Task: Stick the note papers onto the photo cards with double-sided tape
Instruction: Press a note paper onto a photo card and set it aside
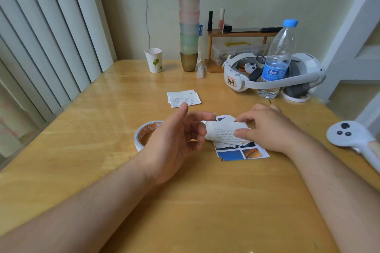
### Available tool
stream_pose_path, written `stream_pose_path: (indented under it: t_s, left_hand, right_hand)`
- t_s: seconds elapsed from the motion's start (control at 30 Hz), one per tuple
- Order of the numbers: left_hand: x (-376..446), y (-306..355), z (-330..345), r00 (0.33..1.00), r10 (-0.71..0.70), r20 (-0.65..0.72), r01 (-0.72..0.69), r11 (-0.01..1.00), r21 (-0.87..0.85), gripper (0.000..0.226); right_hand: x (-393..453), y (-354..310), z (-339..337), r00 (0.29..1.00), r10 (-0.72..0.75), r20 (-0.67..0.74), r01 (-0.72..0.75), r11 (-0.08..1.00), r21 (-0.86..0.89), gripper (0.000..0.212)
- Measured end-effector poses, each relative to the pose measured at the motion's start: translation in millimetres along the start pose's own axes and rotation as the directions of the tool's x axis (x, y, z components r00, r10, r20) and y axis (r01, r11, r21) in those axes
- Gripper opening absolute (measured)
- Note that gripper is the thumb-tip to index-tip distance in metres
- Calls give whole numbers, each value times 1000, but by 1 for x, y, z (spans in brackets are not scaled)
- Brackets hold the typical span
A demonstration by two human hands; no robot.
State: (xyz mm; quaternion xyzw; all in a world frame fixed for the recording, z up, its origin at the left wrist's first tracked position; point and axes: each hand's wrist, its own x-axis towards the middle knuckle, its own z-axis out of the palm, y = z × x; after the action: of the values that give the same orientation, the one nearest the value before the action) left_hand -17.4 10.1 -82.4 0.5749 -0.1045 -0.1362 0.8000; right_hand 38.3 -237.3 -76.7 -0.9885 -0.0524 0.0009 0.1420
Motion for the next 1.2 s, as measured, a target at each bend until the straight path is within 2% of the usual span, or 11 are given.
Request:
stream_pose_path:
  t_s: [0.1, 0.23, 0.5, 0.57, 0.67, 0.77, 0.87, 0.93, 1.03, 1.13, 1.2]
  left_hand:
    - [0, 0, 0, 1000, -8, -3, 8, 1000, -1, 59]
    - [0, 0, 0, 1000, -5, -7, 5, 1000, 0, 60]
    - [-1, 0, -1, 1000, 0, -27, 0, 1000, 10, 60]
    - [0, 0, -1, 1000, 2, -26, -2, 1000, 7, 60]
    - [-1, 1, -3, 1000, 18, -23, -18, 1000, 14, 59]
    - [-2, 3, -4, 997, 70, -29, -69, 997, 46, 57]
    - [-4, 5, -3, 984, 154, -85, -138, 975, 174, 48]
    - [-5, 6, -1, 976, 202, -82, -179, 957, 226, 34]
    - [-5, 5, 1, 962, 258, -86, -226, 934, 276, 17]
    - [-6, 2, 2, 958, 274, -86, -241, 930, 276, 27]
    - [-6, 2, 3, 962, 257, -96, -223, 936, 273, 36]
  right_hand:
    - [0, -4, 0, 998, 17, -64, -15, 999, 31, 40]
    - [-2, -7, 2, 986, 17, -168, 11, 986, 168, 22]
    - [-6, -3, -7, 990, 13, -140, 37, 938, 345, 13]
    - [-7, -3, -9, 994, 3, -107, 50, 872, 487, 15]
    - [-13, -10, -11, 999, 11, -35, 18, 698, 716, 18]
    - [-19, -22, -15, 999, 30, 28, -40, 538, 842, 15]
    - [-24, -34, -16, 995, 7, 97, -91, 412, 907, 16]
    - [-27, -39, -16, 991, -21, 130, -112, 386, 916, 11]
    - [-32, -43, -15, 979, -76, 191, -144, 412, 900, 6]
    - [-36, -46, -13, 966, -113, 231, -156, 456, 876, 18]
    - [-35, -48, -13, 968, -102, 229, -171, 401, 900, 18]
